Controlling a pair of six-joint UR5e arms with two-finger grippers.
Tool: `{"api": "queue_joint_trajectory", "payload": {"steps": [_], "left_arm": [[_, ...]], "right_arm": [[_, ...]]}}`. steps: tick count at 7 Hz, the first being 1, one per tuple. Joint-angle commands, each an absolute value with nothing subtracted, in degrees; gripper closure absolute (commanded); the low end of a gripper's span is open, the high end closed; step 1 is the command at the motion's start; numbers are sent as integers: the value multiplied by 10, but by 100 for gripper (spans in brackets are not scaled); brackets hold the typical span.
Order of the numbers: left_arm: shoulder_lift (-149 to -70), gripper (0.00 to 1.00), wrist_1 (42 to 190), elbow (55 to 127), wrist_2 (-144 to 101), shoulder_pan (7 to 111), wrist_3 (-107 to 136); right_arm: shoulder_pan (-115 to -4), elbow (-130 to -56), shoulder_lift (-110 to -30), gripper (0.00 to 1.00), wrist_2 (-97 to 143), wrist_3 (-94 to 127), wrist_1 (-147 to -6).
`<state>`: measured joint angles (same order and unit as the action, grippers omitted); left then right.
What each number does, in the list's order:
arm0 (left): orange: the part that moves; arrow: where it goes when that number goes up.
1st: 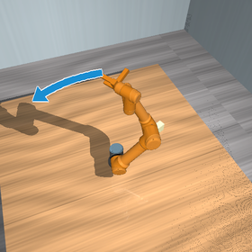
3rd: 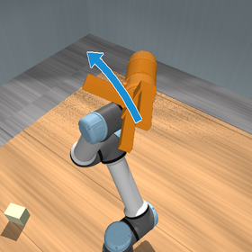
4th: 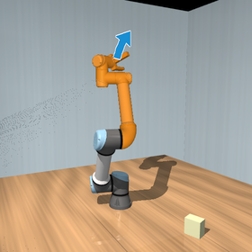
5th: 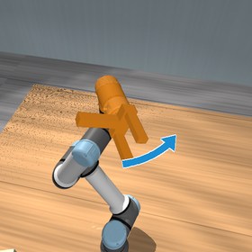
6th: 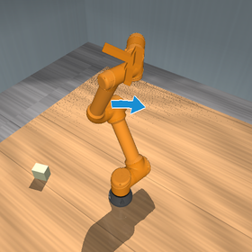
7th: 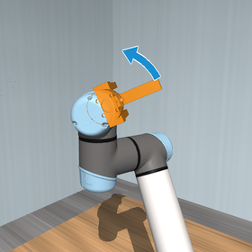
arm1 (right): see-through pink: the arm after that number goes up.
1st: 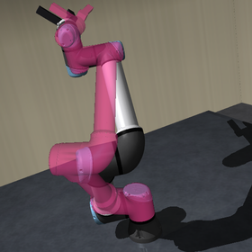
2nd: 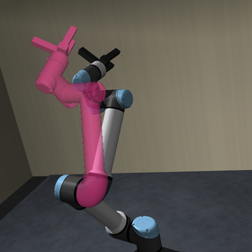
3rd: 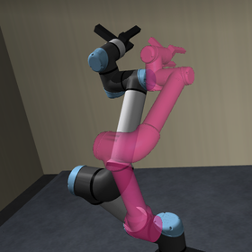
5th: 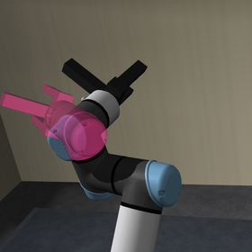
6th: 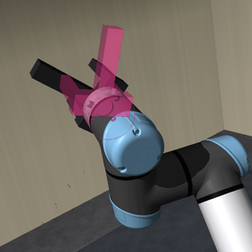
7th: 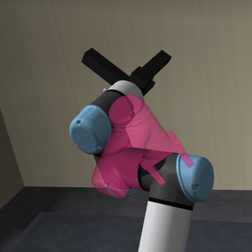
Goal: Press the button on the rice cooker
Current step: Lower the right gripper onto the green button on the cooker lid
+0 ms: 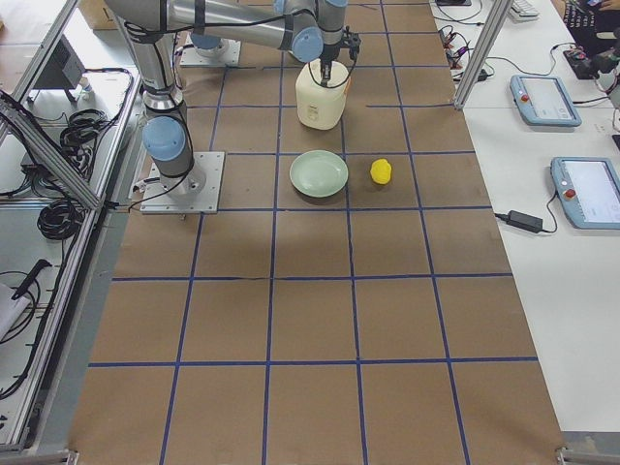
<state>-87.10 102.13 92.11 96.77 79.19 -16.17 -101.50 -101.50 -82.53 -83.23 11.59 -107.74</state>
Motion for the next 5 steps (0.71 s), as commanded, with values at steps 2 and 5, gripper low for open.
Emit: {"api": "queue_joint_trajectory", "payload": {"steps": [2, 5], "left_arm": [[-871, 0, 1021, 921, 968, 792, -162], [-871, 0, 1021, 921, 968, 792, -162]], "right_arm": [[-1015, -1014, -829, 86, -832, 125, -1077], [-1016, -1009, -832, 86, -833, 132, -1069]]}}
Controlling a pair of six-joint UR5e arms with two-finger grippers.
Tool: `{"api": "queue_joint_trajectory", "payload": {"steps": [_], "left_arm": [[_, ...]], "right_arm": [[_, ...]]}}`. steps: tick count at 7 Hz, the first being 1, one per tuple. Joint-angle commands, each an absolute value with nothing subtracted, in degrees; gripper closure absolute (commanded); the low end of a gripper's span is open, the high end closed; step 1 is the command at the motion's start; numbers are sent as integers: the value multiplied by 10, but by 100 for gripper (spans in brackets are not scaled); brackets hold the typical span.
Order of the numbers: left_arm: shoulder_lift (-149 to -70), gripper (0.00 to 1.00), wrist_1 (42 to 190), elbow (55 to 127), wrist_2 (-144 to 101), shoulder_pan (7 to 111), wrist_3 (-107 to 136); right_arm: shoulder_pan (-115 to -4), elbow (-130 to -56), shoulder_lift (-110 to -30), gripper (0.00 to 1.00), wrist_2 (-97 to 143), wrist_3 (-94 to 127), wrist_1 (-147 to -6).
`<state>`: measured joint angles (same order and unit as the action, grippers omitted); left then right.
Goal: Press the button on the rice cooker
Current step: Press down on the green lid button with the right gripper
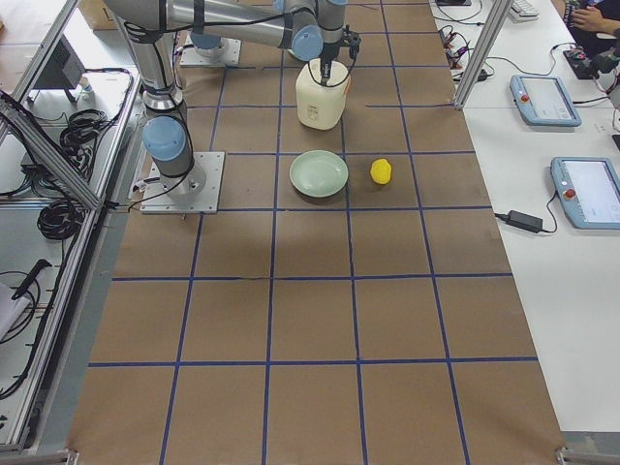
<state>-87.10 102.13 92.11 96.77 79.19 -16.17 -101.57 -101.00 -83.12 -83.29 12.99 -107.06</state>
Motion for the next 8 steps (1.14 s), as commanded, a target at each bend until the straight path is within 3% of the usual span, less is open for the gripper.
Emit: {"api": "queue_joint_trajectory", "payload": {"steps": [1, 8], "left_arm": [[-871, 0, 1021, 921, 968, 792, -162], [-871, 0, 1021, 921, 968, 792, -162]], "right_arm": [[-1016, -1009, -836, 86, -834, 132, -1068], [-1030, -1018, -831, 86, -834, 155, -1068]]}}
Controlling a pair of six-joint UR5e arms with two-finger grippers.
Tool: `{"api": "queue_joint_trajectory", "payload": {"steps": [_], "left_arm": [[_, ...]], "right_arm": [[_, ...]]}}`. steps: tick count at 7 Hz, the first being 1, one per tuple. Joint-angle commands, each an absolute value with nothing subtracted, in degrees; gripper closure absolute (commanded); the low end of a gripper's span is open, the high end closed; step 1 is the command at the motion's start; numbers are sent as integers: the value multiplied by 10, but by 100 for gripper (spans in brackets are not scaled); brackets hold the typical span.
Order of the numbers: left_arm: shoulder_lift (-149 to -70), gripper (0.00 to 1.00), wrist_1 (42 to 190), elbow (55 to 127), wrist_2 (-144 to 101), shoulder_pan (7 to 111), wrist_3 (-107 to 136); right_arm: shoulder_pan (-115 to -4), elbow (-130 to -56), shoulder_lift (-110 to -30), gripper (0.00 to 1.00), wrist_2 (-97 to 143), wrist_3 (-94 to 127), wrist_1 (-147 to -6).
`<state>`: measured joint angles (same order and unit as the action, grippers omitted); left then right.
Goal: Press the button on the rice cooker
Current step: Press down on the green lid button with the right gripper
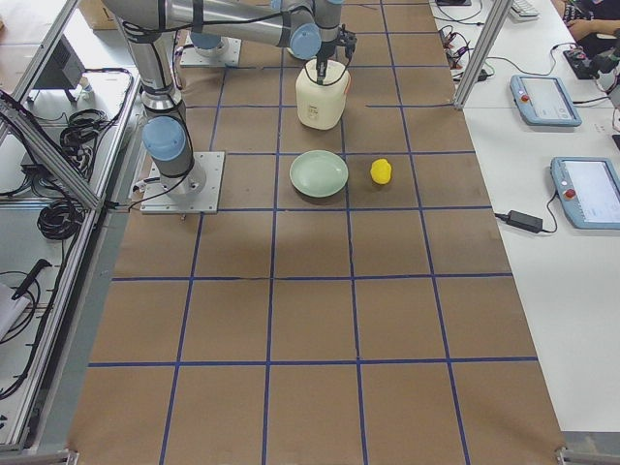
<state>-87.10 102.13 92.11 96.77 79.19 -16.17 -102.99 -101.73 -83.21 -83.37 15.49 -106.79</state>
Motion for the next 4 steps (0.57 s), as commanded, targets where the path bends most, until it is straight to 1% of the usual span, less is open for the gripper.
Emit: {"api": "queue_joint_trajectory", "payload": {"steps": [1, 4], "left_arm": [[-871, 0, 1021, 921, 968, 792, -162], [-870, 0, 1021, 921, 968, 792, -162]], "right_arm": [[-1030, -1018, -831, 86, -834, 155, -1068], [-1029, -1013, -834, 86, -843, 155, -1064]]}}
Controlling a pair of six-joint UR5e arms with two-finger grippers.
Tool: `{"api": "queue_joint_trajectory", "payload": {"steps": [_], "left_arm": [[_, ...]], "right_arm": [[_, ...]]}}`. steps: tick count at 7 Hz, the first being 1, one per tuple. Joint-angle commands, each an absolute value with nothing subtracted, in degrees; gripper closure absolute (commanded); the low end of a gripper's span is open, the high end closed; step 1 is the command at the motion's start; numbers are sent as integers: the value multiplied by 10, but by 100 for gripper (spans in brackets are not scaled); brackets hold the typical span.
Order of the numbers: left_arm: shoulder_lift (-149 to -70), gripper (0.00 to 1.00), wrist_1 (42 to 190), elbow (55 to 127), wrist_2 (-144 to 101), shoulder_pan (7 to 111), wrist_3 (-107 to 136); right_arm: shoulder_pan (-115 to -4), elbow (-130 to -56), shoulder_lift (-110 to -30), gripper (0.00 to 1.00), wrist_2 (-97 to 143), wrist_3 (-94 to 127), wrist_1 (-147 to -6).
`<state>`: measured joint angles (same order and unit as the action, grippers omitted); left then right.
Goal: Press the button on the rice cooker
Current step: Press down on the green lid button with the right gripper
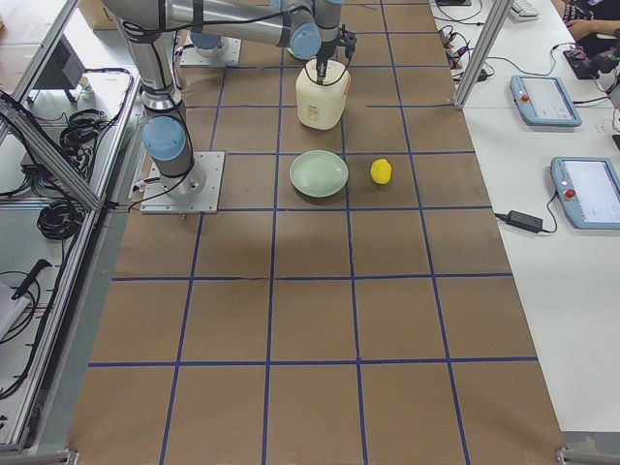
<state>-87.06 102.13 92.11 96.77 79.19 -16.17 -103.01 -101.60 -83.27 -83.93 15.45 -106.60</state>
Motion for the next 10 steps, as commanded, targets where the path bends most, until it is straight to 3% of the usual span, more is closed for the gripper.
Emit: {"api": "queue_joint_trajectory", "payload": {"steps": [1, 7, 10], "left_arm": [[-871, 0, 1021, 921, 968, 792, -162], [-871, 0, 1021, 921, 968, 792, -162], [-871, 0, 1021, 921, 968, 792, -162]], "right_arm": [[-1028, -1013, -836, 86, -845, 155, -1062], [-1027, -1029, -834, 86, -843, 155, -1063], [-1026, -983, -844, 83, -845, 175, -1008]]}}
